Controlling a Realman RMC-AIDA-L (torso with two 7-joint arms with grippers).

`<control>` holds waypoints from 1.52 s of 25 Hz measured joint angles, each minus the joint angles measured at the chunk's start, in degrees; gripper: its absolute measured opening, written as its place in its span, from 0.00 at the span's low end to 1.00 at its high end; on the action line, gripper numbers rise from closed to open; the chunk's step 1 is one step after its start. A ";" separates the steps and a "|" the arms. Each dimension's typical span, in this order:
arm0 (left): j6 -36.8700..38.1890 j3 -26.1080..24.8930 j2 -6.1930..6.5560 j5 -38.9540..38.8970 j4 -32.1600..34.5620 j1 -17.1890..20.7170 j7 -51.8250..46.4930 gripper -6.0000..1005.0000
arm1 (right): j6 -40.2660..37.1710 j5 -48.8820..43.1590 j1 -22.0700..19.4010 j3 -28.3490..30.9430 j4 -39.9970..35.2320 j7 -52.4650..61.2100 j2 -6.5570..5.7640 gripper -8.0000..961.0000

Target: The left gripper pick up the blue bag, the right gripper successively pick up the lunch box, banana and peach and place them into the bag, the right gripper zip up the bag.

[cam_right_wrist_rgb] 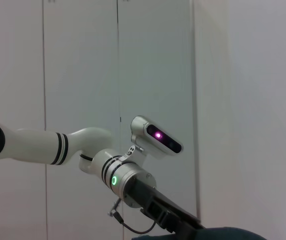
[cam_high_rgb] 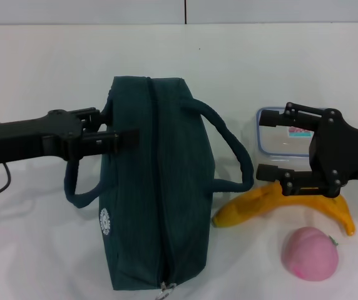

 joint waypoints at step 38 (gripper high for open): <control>-6.65 -5.34 0.31 0.38 -15.32 -9.25 11.00 0.06 | 5.78 0.40 -1.52 4.12 -0.68 6.23 -2.44 0.78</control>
